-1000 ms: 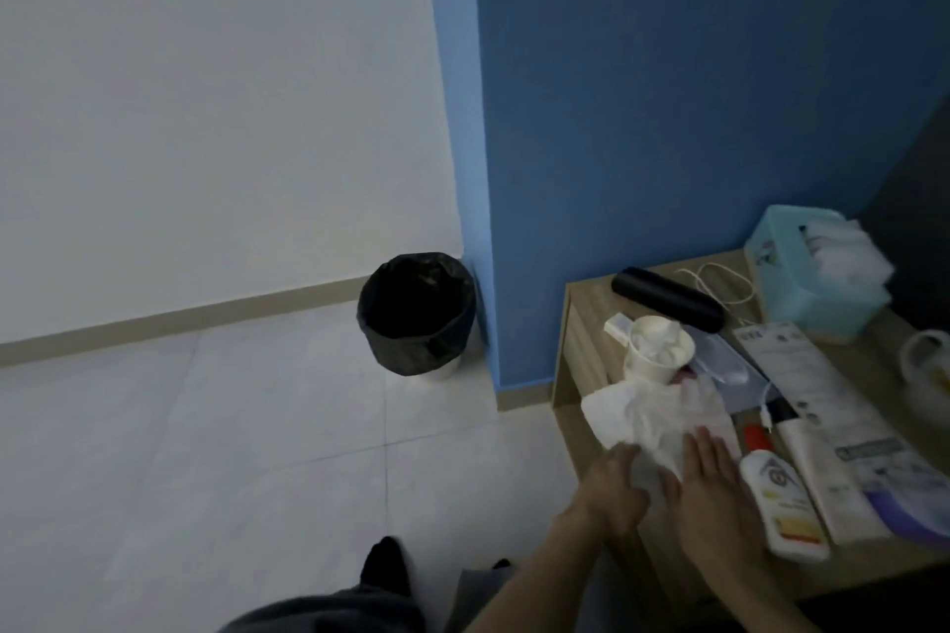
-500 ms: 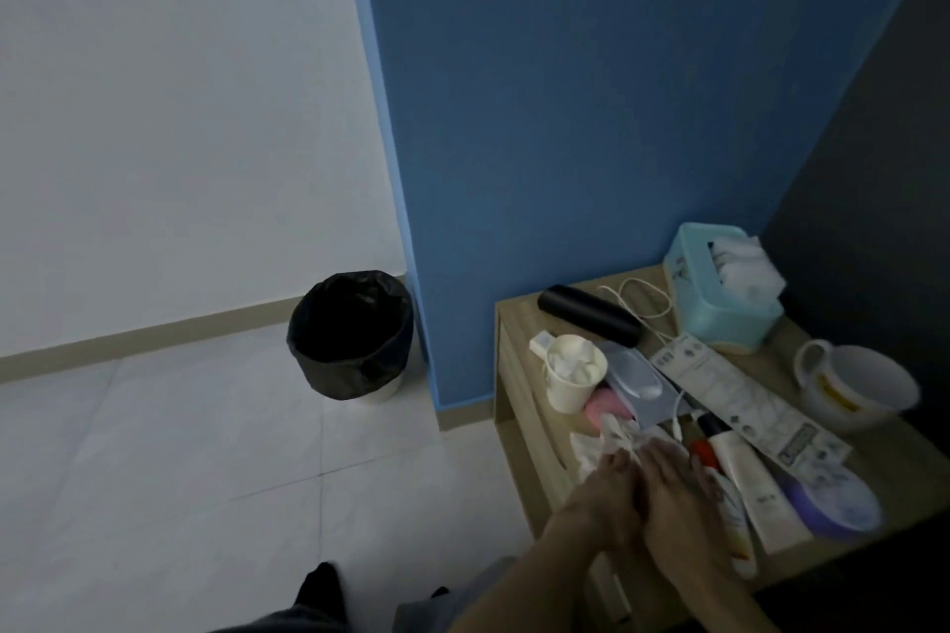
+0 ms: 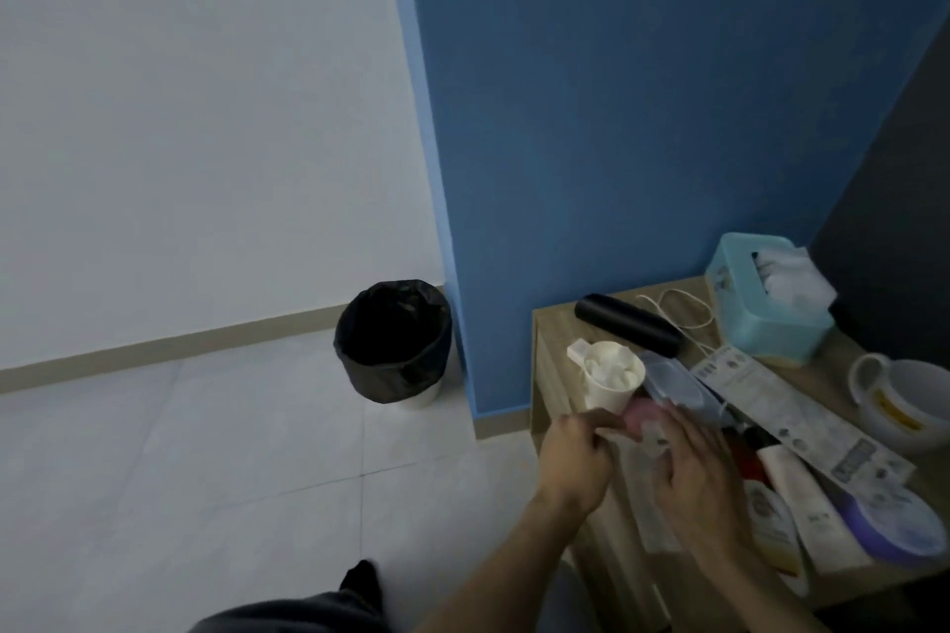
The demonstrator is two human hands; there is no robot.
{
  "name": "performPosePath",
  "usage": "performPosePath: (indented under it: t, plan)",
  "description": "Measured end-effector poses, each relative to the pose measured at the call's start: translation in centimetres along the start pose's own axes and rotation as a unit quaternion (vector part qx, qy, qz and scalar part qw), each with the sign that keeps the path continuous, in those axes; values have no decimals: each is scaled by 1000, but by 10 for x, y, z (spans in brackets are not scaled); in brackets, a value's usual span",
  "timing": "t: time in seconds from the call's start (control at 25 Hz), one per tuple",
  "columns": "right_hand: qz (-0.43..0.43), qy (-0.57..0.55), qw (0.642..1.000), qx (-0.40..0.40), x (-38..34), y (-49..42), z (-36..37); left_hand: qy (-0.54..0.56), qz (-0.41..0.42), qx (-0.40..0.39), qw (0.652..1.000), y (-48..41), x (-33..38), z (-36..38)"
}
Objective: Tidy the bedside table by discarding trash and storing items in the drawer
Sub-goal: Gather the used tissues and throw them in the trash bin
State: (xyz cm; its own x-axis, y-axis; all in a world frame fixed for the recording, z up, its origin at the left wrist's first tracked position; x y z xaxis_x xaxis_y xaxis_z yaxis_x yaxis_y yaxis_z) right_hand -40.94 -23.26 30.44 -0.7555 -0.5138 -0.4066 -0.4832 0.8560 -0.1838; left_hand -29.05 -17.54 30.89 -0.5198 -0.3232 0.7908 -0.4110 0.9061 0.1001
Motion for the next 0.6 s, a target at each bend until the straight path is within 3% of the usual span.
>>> performPosePath:
  t: [0.12,0.28,0.6]
  plan:
    - [-79,-47,995,30,-72,-25,6,-19,-11,104,994,4,-27,-72]
    - [-194,-53,978,-65,-181,-59,76,-68,-93,158,981,5,-105,-153]
    - [-147,1,948,-284,-245,-131,272,-158,-176,94,967,-63,-268,-213]
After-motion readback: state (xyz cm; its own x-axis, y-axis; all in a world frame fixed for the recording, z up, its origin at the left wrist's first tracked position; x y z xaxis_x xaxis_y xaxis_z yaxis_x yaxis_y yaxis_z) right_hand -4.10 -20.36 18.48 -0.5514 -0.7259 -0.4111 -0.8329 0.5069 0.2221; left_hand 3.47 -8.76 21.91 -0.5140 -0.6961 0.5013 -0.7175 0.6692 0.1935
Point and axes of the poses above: each hand's wrist, its own y-axis away from the middle knuckle, its own z-axis out of the palm, x = y × z, the point moved 7 cm from there along -y, towards the middle knuckle, and after that the axes turned 2 degrees about -y, right-handed, at the moved point
